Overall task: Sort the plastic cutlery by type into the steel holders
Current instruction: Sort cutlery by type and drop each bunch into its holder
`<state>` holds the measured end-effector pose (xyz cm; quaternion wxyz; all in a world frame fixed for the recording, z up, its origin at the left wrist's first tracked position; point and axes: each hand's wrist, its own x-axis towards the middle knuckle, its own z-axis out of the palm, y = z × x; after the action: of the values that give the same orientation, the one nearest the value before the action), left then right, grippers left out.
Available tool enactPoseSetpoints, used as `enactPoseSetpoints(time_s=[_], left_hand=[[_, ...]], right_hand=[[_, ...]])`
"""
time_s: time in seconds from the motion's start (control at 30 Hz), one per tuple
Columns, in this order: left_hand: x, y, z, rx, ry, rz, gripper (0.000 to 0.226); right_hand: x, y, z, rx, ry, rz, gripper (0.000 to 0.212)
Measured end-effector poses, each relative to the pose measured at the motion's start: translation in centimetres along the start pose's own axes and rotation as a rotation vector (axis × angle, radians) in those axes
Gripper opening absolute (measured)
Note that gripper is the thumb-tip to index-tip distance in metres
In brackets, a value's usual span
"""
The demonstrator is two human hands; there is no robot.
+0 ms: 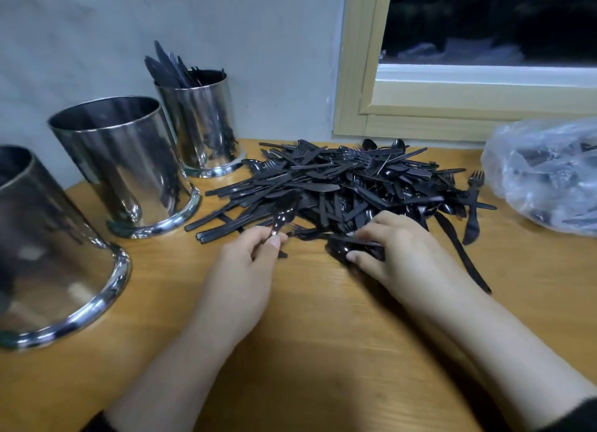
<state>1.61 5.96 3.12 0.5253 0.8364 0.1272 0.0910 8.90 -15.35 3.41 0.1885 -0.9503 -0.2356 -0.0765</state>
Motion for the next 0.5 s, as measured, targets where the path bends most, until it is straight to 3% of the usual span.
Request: enactPoseSetpoints(time_s=[0.1, 0.33, 0.4, 0.5], left_hand=[[0.6, -1.2, -0.8, -0.164, 0.058, -0.063, 0.023], [1.4, -1.4, -1.1, -0.287, 0.100, -0.031, 0.027], [1.3, -1.4, -1.1, -0.329, 0.100, -0.035, 0.025], [1.2, -1.2, -1.2, -0.364, 0.098, -0.026, 0.024]], right_hand=[[0.7, -0.6, 1.2, -0.079, -0.048, 0.007, 0.036], [0.9, -0.8, 2.4, -0.132, 0.081, -0.017, 0.007], [0.8, -1.1, 1.9, -0.066, 0.140, -0.019, 0.006], [0.9, -1.3, 0.1, 0.276, 0.156, 0.098, 0.014]])
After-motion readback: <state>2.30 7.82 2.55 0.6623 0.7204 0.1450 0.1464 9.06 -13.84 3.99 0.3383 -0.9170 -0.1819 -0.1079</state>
